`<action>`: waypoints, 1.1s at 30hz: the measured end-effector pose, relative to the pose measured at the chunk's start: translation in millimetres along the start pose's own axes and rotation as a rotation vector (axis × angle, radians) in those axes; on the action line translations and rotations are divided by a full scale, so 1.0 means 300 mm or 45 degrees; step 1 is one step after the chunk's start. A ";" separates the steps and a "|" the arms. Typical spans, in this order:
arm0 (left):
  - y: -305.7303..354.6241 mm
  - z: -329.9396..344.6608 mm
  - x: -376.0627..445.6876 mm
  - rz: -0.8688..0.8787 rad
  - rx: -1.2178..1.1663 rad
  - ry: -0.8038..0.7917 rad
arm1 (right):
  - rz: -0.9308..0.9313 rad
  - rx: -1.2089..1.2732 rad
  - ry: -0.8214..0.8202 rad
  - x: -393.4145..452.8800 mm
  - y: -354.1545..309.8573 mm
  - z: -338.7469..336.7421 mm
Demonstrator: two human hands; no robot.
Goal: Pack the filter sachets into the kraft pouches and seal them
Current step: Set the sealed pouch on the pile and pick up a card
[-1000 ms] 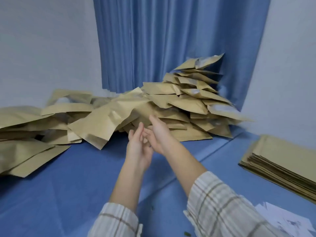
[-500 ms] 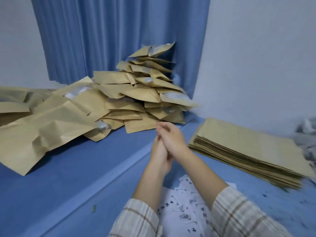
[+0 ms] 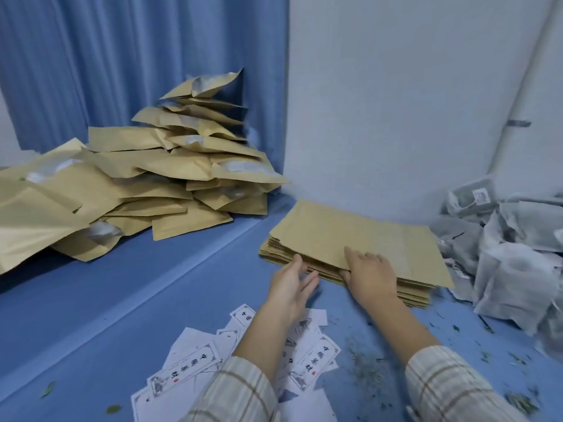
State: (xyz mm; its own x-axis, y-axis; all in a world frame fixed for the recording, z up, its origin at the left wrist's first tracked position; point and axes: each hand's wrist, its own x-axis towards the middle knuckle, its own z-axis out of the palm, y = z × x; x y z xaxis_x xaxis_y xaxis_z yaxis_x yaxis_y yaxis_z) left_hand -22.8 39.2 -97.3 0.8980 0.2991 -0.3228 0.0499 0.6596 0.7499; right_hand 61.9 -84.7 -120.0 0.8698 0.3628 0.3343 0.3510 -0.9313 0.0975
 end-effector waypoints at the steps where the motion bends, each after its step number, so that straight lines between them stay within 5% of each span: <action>1: -0.016 0.014 -0.005 -0.017 0.005 -0.004 | -0.049 0.002 0.097 -0.020 0.006 -0.010; 9: -0.070 0.127 -0.071 -0.050 -0.035 -0.202 | -0.264 0.547 0.324 -0.166 -0.004 -0.112; 16: -0.064 0.138 -0.147 0.227 0.149 0.030 | -0.447 0.890 0.256 -0.259 -0.026 -0.201; 19: -0.041 0.135 -0.219 0.488 0.301 0.112 | -0.312 1.225 0.168 -0.295 -0.039 -0.270; 22: -0.019 0.117 -0.283 0.869 0.602 0.221 | -0.077 1.730 0.063 -0.329 -0.077 -0.365; 27: 0.031 0.021 -0.384 1.553 1.180 0.227 | -0.035 2.582 0.075 -0.391 -0.117 -0.545; 33: 0.041 -0.145 -0.446 1.652 1.911 0.468 | 0.338 2.720 0.240 -0.482 -0.065 -0.538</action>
State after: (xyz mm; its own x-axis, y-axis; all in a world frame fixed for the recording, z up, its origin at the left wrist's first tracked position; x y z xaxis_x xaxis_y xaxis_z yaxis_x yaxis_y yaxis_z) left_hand -161.5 37.4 -70.0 0.5900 0.2592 0.7647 0.0011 -0.9473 0.3202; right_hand -126.8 -124.2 -19.1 0.9624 0.1341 0.2362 0.1271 0.5462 -0.8280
